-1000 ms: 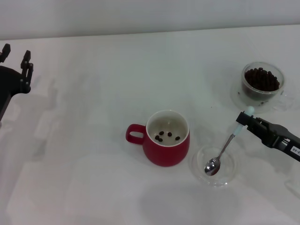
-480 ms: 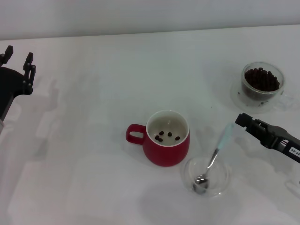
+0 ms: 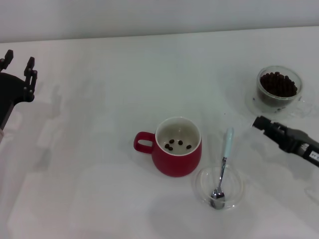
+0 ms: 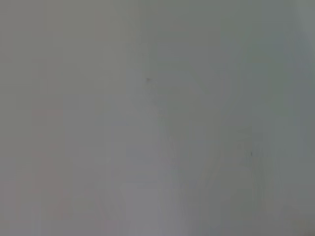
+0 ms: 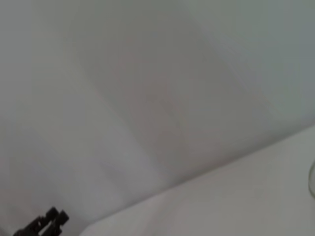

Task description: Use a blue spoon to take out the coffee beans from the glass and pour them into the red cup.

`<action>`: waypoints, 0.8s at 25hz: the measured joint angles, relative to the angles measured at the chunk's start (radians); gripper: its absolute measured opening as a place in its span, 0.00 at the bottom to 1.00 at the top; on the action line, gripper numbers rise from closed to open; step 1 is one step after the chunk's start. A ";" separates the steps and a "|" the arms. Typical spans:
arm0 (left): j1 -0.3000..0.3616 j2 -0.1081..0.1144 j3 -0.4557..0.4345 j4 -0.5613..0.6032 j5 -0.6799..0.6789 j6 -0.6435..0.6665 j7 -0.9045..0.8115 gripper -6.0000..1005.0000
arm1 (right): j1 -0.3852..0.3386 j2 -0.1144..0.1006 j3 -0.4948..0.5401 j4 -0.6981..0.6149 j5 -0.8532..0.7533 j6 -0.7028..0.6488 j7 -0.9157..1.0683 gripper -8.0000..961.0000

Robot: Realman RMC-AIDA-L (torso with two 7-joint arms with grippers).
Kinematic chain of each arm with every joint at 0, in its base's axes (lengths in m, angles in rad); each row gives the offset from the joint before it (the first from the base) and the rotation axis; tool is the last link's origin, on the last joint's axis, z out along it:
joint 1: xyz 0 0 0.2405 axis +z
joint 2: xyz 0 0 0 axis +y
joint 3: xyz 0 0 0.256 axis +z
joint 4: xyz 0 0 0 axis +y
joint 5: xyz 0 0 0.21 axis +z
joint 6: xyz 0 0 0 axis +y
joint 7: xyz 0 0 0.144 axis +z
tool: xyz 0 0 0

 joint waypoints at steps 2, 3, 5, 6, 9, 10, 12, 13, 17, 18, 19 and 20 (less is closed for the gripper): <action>0.002 0.000 0.000 0.000 -0.001 0.000 0.000 0.43 | -0.003 0.000 0.017 -0.023 0.010 0.011 -0.001 0.21; 0.003 0.000 0.000 0.000 -0.001 0.001 0.000 0.43 | -0.004 0.000 0.030 -0.033 0.013 0.015 -0.004 0.21; 0.004 0.000 0.000 0.000 -0.002 0.002 0.000 0.43 | -0.008 -0.002 0.074 -0.061 0.018 0.023 -0.016 0.21; 0.004 0.000 0.000 0.000 -0.002 0.003 0.000 0.43 | -0.009 -0.004 0.105 -0.077 0.019 0.026 -0.025 0.21; 0.004 0.000 0.000 0.000 -0.002 0.006 0.000 0.43 | -0.008 -0.007 0.186 -0.103 0.019 0.014 -0.064 0.21; 0.004 0.000 0.000 0.000 -0.002 0.007 0.000 0.43 | -0.006 -0.008 0.218 -0.106 0.019 0.004 -0.092 0.21; 0.004 0.000 0.000 0.001 -0.004 0.007 0.000 0.43 | -0.001 -0.007 0.285 -0.107 0.019 -0.016 -0.166 0.21; 0.004 0.000 0.000 0.001 -0.004 0.008 0.000 0.43 | 0.001 -0.005 0.313 -0.105 0.020 -0.027 -0.205 0.21; 0.006 0.000 -0.001 0.001 -0.008 0.029 -0.002 0.43 | 0.014 -0.001 0.435 -0.079 0.050 -0.082 -0.354 0.21; 0.008 0.000 -0.002 0.000 -0.008 0.038 -0.004 0.43 | 0.017 0.000 0.464 -0.066 0.066 -0.094 -0.395 0.21; 0.009 0.000 -0.002 -0.001 -0.009 0.046 -0.005 0.43 | 0.021 0.000 0.496 -0.048 0.086 -0.104 -0.437 0.21; 0.010 0.000 -0.002 -0.003 -0.009 0.051 -0.005 0.43 | 0.023 0.000 0.524 -0.031 0.108 -0.111 -0.480 0.21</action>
